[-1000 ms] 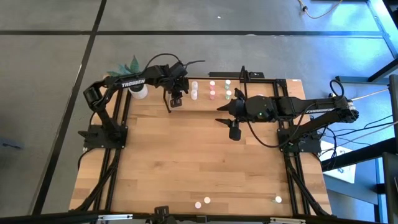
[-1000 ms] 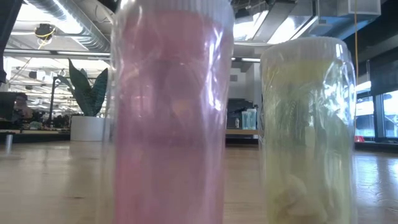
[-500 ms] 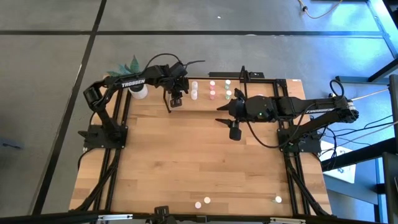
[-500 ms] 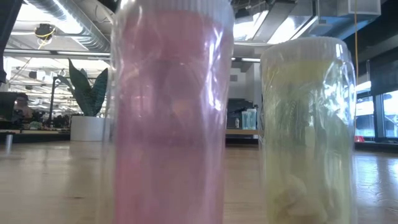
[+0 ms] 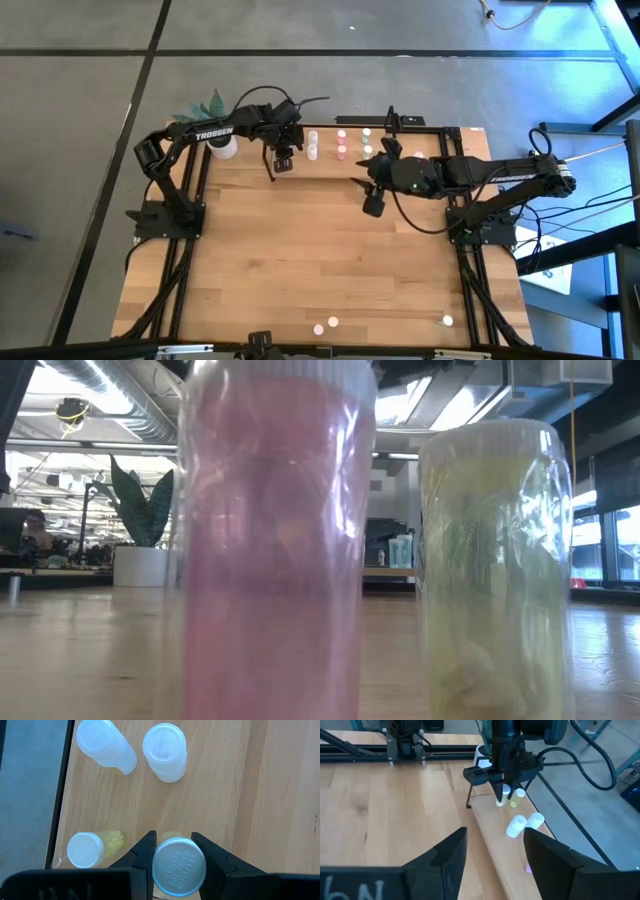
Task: Pick and place medicine bottles onto shelf by color
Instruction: Put the left yellow pill bottle on the shelf aligned with the other yellow pill bottle
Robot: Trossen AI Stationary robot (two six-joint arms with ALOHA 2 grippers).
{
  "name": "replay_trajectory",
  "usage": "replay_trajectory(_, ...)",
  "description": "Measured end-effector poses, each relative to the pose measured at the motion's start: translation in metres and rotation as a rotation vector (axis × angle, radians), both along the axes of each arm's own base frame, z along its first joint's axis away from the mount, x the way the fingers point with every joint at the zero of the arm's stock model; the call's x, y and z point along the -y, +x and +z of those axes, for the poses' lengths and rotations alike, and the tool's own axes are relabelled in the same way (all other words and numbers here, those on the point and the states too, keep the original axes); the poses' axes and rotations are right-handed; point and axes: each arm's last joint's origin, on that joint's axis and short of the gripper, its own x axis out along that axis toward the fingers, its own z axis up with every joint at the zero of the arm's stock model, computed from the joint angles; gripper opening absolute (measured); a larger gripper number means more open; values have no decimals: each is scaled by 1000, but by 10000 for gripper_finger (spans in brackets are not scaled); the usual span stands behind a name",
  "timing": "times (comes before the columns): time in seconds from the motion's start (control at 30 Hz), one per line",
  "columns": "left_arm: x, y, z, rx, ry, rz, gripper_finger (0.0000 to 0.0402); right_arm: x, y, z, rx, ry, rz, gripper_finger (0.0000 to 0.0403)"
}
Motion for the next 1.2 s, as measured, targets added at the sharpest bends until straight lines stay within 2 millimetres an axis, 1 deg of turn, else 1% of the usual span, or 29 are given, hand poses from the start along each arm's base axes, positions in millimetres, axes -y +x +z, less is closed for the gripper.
replay_trajectory(0.73, 0, 0, 0, -2, 3, -7, 89, 0, 0, 1, 6, -2, 3, 197)
replay_trajectory(1.0, -2, 5, -14, -26, -44, -19, 89, 0, 0, 1, 6, -2, 4, 197)
replay_trajectory(1.2, -3, 7, -18, -36, -43, -16, 89, 0, 0, 1, 6, -2, 4, 197)
